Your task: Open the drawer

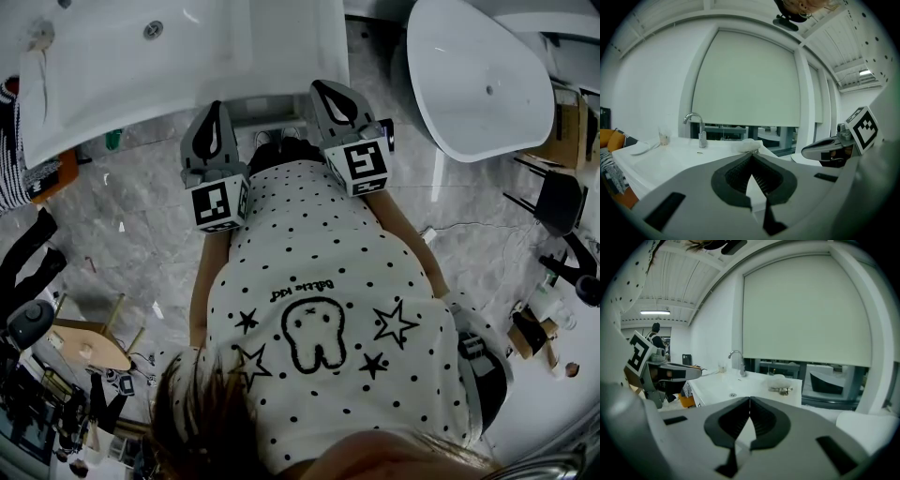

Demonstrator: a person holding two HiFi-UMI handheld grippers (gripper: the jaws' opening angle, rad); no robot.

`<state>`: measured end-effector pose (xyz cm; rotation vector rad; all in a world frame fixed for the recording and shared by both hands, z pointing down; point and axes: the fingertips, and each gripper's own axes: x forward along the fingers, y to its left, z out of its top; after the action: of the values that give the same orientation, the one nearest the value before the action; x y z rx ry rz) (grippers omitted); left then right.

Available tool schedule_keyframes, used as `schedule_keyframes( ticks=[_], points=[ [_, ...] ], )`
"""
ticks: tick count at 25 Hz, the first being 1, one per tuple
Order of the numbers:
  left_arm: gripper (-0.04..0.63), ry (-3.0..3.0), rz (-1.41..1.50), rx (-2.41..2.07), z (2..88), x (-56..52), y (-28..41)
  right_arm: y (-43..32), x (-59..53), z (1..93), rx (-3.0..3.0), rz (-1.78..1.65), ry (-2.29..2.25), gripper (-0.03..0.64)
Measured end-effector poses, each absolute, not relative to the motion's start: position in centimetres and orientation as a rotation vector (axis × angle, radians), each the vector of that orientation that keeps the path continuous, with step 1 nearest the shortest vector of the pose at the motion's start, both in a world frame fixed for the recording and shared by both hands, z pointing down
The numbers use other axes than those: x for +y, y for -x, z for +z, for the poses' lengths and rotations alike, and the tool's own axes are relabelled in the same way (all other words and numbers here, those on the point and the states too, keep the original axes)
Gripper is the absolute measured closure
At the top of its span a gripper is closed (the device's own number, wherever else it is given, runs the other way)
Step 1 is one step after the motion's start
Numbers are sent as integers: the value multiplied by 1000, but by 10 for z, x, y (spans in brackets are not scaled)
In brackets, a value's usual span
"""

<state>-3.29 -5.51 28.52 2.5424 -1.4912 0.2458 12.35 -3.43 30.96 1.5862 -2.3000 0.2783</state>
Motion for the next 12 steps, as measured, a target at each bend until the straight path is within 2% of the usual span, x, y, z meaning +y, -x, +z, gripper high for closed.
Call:
schedule_keyframes(
  ticks=[12],
  points=[
    [591, -2550, 238, -1491, 284, -57, 31, -123, -36, 309, -2297, 270, -1566, 603]
  ],
)
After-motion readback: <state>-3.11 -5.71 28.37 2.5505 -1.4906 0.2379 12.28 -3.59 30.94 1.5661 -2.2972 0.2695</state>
